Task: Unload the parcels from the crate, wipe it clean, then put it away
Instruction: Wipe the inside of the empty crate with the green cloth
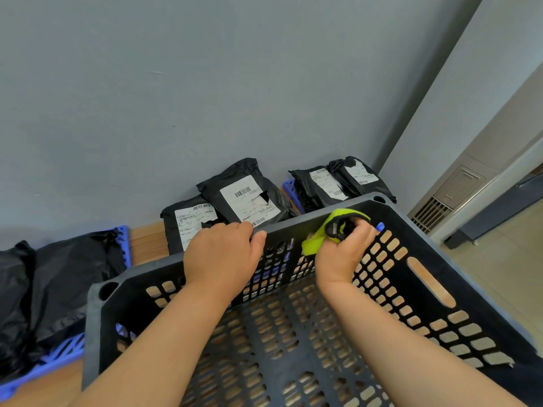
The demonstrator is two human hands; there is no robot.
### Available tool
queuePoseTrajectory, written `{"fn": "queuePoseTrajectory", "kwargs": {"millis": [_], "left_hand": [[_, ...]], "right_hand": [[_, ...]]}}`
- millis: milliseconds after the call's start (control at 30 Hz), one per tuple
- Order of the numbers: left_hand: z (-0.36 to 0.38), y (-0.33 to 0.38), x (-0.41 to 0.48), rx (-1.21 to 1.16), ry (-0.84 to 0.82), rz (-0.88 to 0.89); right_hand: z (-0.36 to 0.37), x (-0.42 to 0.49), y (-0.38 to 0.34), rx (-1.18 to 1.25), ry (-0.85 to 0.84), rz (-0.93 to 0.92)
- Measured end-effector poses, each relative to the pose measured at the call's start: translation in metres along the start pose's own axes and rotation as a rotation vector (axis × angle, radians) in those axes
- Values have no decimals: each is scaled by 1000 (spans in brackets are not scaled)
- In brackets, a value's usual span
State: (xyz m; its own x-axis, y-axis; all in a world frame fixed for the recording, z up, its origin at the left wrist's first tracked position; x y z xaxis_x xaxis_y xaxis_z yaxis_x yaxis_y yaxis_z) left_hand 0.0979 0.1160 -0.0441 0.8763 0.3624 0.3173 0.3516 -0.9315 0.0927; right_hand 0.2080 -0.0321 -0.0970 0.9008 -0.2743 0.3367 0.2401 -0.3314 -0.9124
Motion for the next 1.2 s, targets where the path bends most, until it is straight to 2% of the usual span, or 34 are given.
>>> {"fn": "queuePoseTrajectory", "kwargs": {"millis": [67,133,333,567,767,933,1033,1200], "left_hand": [[1,-1,0,-16,25,-1],[3,-1,1,-48,56,9],[16,6,5,-99,154,130],[18,4,6,-90,160,115],[18,4,6,-104,155,109],[19,4,8,-87,130,100],[18,5,7,-90,114,95],[18,5,8,-71,119,97]], "right_hand": [[-6,14,-2,-19,83,10],[-9,22,1,-94,92,-8],[0,7,44,-379,-51,112],[14,0,82,-465,-104,216],[25,-15,124,-594,-304,449],[32,-6,133,-588,-362,631],[34,0,132,-487,-350,745],[34,-3,111,-251,-174,800]]}}
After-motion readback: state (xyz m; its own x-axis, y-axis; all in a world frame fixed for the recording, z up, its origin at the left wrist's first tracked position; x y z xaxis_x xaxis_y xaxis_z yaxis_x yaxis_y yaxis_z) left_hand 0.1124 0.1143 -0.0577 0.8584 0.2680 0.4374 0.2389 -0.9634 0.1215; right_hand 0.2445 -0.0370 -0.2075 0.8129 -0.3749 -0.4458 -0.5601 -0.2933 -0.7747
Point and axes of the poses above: each hand's wrist, its own x-axis towards the middle knuckle, its own z-axis out of the palm, y = z × x, the point moved 2 cm from there along x, towards the middle knuckle
